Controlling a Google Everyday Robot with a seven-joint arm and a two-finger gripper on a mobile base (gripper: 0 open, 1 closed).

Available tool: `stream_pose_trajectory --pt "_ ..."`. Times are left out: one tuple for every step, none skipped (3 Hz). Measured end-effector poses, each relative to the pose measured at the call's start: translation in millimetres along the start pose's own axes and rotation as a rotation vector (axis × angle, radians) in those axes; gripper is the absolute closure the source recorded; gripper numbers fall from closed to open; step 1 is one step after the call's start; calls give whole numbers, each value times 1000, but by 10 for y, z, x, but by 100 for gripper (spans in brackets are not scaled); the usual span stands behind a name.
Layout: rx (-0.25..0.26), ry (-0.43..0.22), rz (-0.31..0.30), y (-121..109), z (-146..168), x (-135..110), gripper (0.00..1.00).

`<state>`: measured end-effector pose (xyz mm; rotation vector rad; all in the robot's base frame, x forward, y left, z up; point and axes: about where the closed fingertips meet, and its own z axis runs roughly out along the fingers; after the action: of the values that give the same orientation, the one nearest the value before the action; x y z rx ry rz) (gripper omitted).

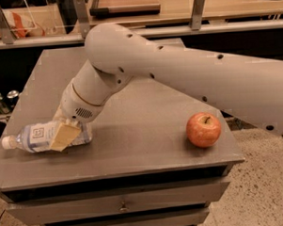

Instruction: Pick blue plastic bottle

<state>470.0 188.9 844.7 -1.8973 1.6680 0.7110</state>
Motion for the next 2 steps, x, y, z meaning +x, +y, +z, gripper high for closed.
stream_pose_trajectory --pt "28 -24 4 -111 -152 13 100" --pt "74 -54 1 -208 -410 3 100"
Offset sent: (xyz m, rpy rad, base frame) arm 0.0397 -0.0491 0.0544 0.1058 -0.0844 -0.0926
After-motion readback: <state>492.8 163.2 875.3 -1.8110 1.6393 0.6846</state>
